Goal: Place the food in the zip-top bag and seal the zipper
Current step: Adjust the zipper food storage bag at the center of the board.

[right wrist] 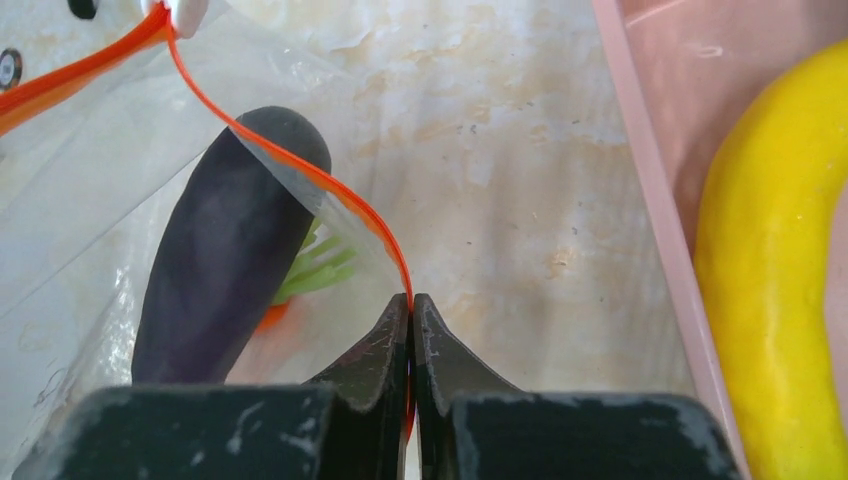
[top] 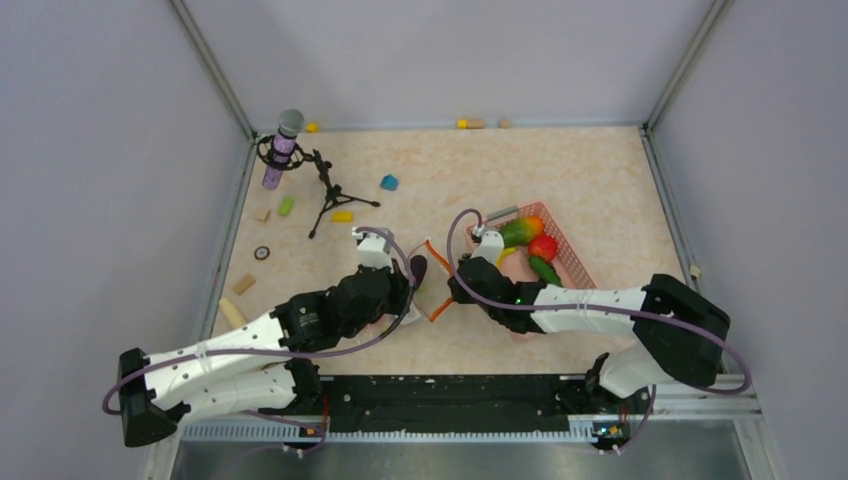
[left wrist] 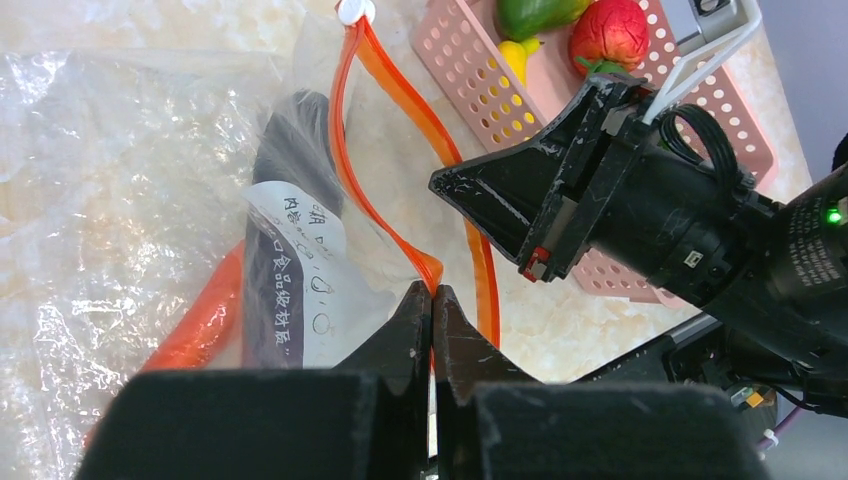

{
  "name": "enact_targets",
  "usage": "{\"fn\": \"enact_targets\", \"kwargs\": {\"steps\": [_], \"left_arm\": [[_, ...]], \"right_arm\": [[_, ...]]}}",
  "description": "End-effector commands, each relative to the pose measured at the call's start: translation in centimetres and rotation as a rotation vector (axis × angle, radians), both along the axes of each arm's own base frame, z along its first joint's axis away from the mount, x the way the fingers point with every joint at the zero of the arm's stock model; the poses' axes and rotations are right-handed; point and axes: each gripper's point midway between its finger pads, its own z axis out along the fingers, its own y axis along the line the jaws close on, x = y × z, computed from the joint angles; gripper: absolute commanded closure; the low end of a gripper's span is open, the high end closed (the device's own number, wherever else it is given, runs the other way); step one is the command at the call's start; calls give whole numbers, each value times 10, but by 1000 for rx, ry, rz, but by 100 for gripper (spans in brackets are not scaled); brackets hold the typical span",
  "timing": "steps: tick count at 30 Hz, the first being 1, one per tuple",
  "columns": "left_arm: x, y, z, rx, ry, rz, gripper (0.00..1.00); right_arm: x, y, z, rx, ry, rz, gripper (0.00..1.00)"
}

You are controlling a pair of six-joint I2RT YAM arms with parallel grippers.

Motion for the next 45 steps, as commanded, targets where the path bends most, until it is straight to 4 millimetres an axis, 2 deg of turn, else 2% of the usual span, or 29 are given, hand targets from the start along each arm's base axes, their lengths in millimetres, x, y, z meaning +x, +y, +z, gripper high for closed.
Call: {"fn": "enact_targets", "kwargs": {"steps": [1,7,10,13,17,20,26,31,36,38,41,43,45], "left_arm": [[3,4,16,-27,-33,25,100],[3,22,35,-55,-69,71,100],[4,36,53,-96,-105,109,100],[0,46,71,-152,-135,121,100],[-2,62,85,-207,-174,152,100],[0,80,89,-229,-199,215,100],[2,96,88,-247,-220,275,100],[4,92,80,-221,-216,272,100],[7,85,72,-173,-208,263,100],[9,80,68,-160,-203,255,100],[9,74,63,-144,-197,237,100],[10,71,59,-134,-195,231,100],[11,70,57,-121,-194,234,100]], "right_arm": [[9,21,55,107,-112,69,100],[-2,28,128,119,-237,238,100],[-6,23,163,112,-294,277,100],[-14,27,196,137,-346,348,100],[-27,35,224,169,-375,445,100],[-29,35,236,179,-384,460,100],[-16,22,228,123,-378,363,100],[-13,27,204,83,-336,369,100],[1,31,171,45,-269,336,100],[8,29,163,40,-245,320,97],[16,26,158,46,-226,307,88],[20,23,161,61,-239,295,89],[21,21,164,81,-259,292,94]]}}
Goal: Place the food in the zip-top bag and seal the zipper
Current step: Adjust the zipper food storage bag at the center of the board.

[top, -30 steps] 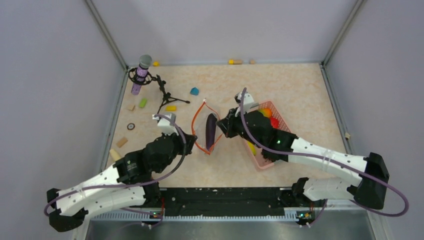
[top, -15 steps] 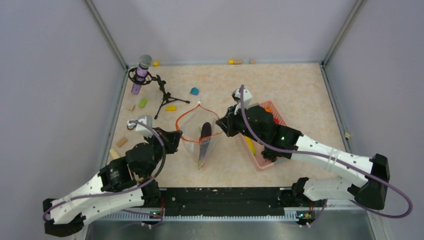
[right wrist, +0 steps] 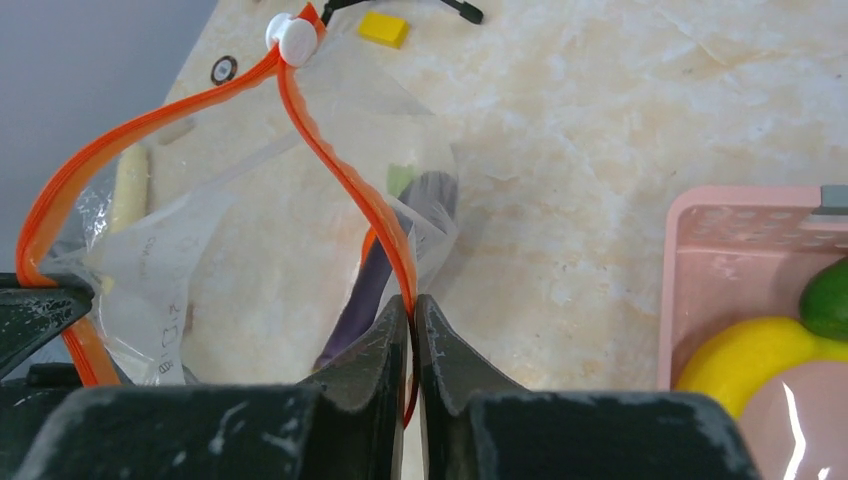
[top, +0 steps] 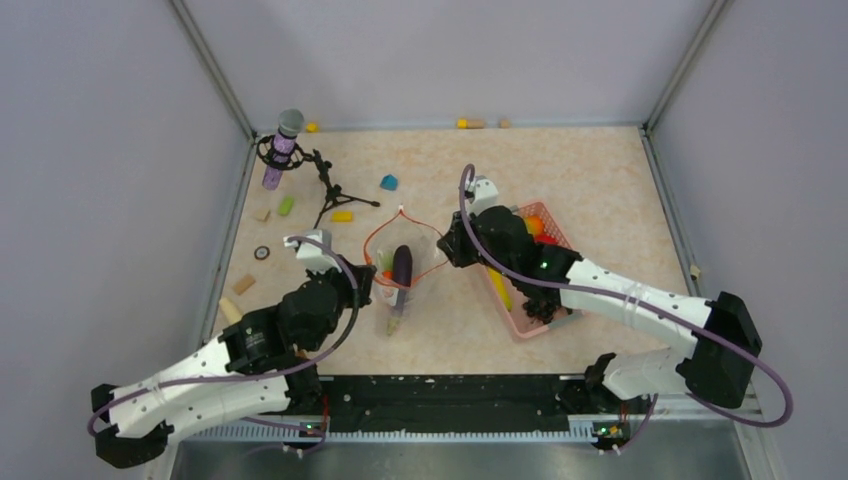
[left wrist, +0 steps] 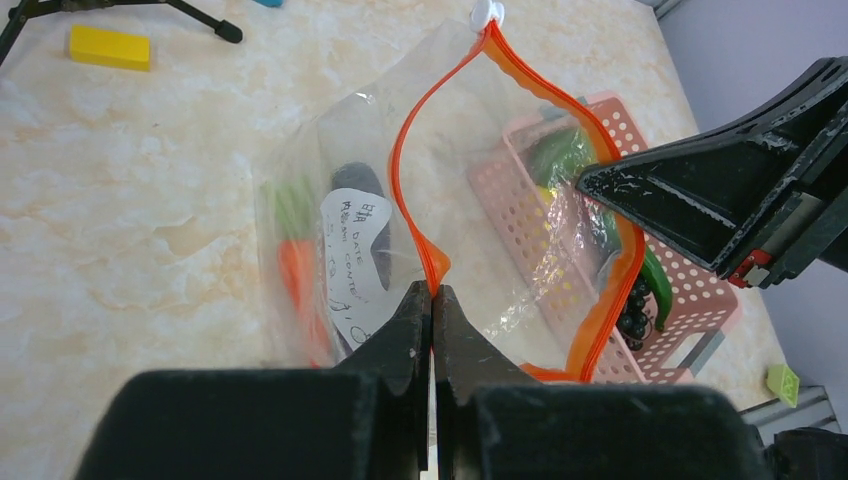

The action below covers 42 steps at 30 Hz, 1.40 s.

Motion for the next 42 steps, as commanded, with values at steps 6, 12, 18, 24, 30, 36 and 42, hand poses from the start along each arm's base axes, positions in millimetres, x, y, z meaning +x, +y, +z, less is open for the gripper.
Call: {"fn": "enact_targets", "kwargs": {"steps": [6,12,18,24,30,36,42], "left_arm": [[8,-1,1,33,-6,43,64],[14,10,-3,92,25,130,32],[20,10,3,127,36,182,26],[26,4,5,170,40,196,25],[32,-1,4,221,49,208,25],[36,-1,3,257,53,229,28],[38,4,2,256,50,248,39]], "right_arm": [[2,1,31,113,-87,36,100],[-10,11,48,109,-153,165,100],[-23,25,45,67,-175,302,100],[-34,36,46,46,-209,377,100],[-47,39,48,65,-213,454,100],[-66,39,51,99,-240,547,100],[-75,30,53,101,-264,577,100]]}}
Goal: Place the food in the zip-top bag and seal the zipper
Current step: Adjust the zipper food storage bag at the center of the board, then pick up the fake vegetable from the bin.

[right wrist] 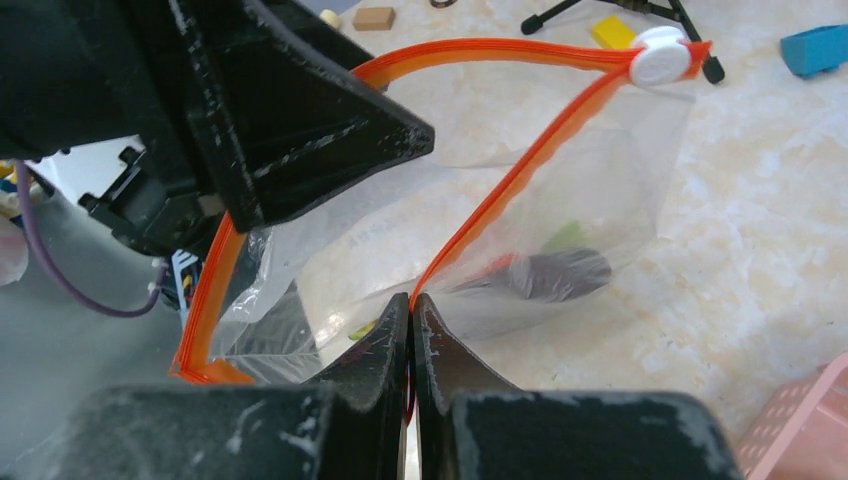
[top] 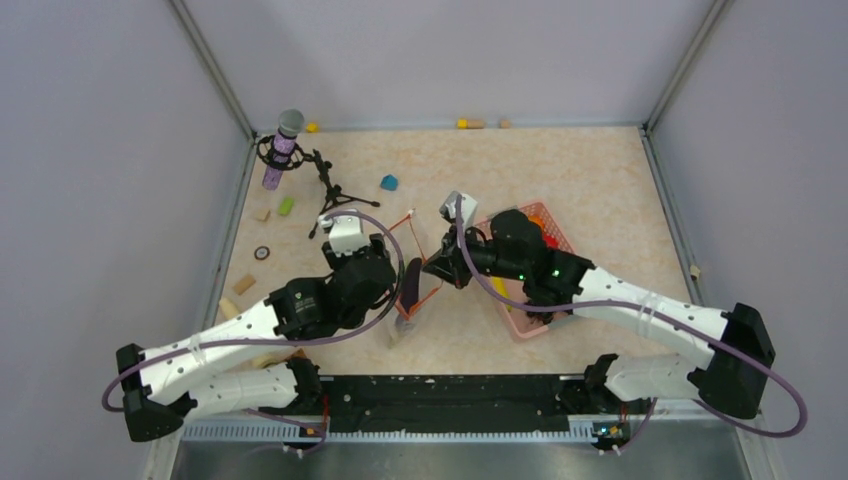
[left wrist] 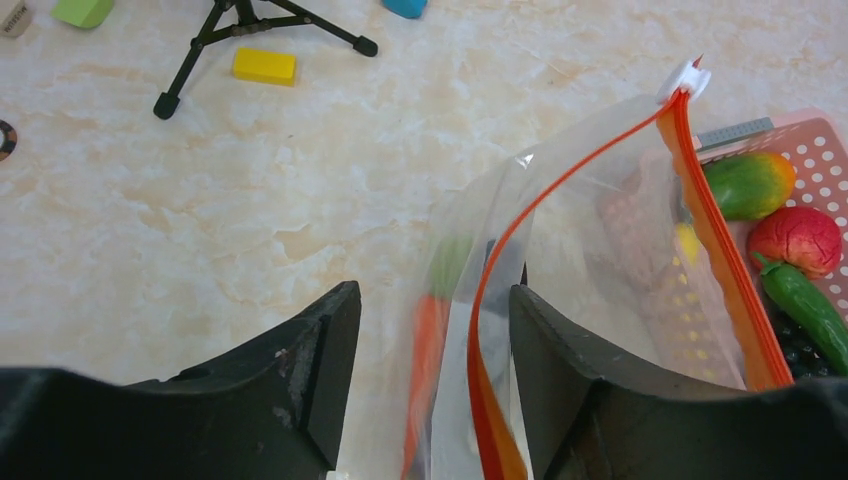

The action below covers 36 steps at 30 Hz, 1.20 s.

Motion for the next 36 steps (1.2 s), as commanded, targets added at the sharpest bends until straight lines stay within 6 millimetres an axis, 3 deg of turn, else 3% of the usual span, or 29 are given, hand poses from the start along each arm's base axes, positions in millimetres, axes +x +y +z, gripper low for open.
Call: {"fn": "enact_targets", "kwargs": {"steps": [1,5,8,11,14,17,19,25,30,33,36], "left_arm": [[4,6,15,-20,-38,35,44],[5,8,15,-24,-42,41,72],[3,12,14,-25,-44,48,97],[1,16,12,-36,-47,49,100],[0,18,8,-45,-56,44,100],[-3,18,1,-57,-52,25,100],[-4,19,1,-69,-54,23,100],[-6,14,-3,-98,-48,-6,100],[-7,11,-5,-98,-39,-19,100],[-7,10,-6,-102,-38,-22,100],[-8,9,-5,-114,-41,-33,100]], "right_arm": [[-16,-2,30,85,-80,73,100],[-11,-9,27,80,-82,23,100],[10,-21,19,57,-62,-122,99],[32,-37,4,29,-20,-272,86],[39,-44,-2,28,7,-307,37],[35,-51,5,38,12,-313,12],[30,-57,16,79,5,-317,2],[2,-82,45,208,-36,-284,1],[-14,-106,51,250,-58,-299,1],[9,-139,28,164,-24,-529,1],[41,-195,-9,-6,-8,-905,1]]}}
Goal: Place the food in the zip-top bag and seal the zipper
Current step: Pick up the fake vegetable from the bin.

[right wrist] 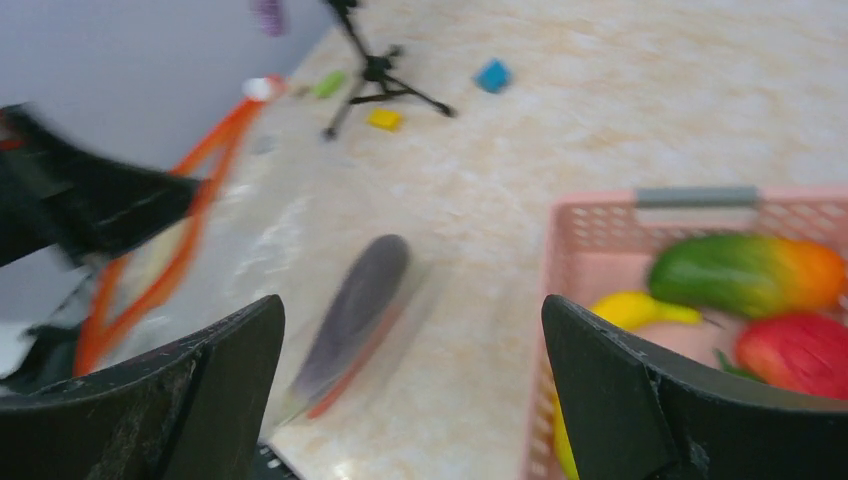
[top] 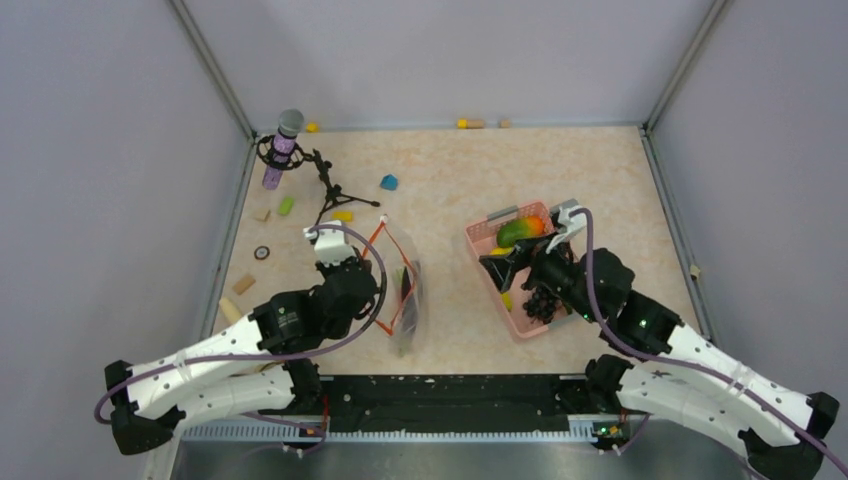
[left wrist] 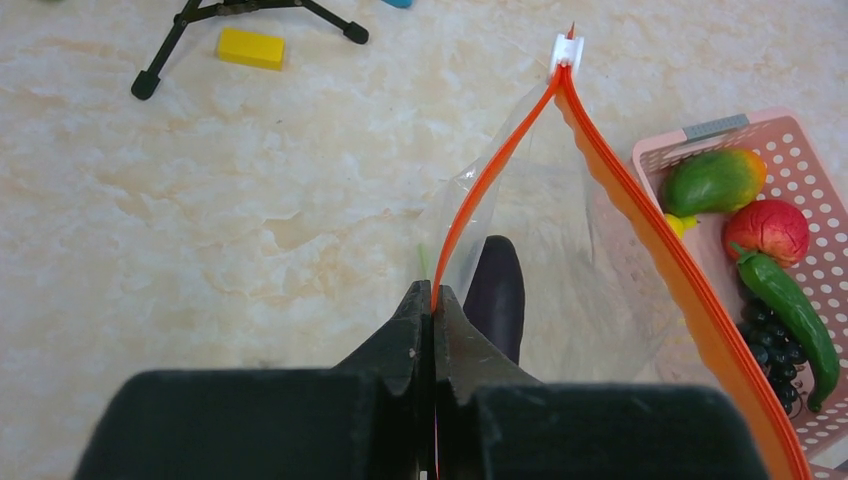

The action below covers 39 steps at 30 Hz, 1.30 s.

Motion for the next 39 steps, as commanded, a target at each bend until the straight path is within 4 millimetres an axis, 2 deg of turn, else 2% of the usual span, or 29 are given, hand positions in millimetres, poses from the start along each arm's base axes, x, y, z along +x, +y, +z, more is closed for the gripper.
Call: {"fn": "enact_targets", "kwargs": {"steps": [1,3,6,10,15,25,30,34,39], "left_arm": [[1,-6,5,-45,-19,-24,100],[-1,-10,6,-60,-24,-56,100],[-4,-20,7,-90,-39,-126,100],[-8,-26,10,-120,-61,-177,100],[-8,-28,9,-122,-62,-184,100],[-9,-31,6,-114,-46,-195,100],[-9,-31,5,-114,-44,-195,100],[-9,-31,5,-113,-43,-192,100],[-9,-31,4,-110,-39,-195,100]], "right_arm": [[48,-93,-64,-239,150,-598,1],[53,-118,-96,-370,250,-712,2],[53,-126,-140,-515,414,-682,5],[61,-133,-161,-663,453,-698,7],[66,-132,-183,-773,478,-665,8],[84,-132,-200,-850,458,-680,17],[87,-127,-206,-849,468,-657,25],[88,-122,-210,-838,477,-627,39],[89,-123,-214,-846,489,-621,43]]}}
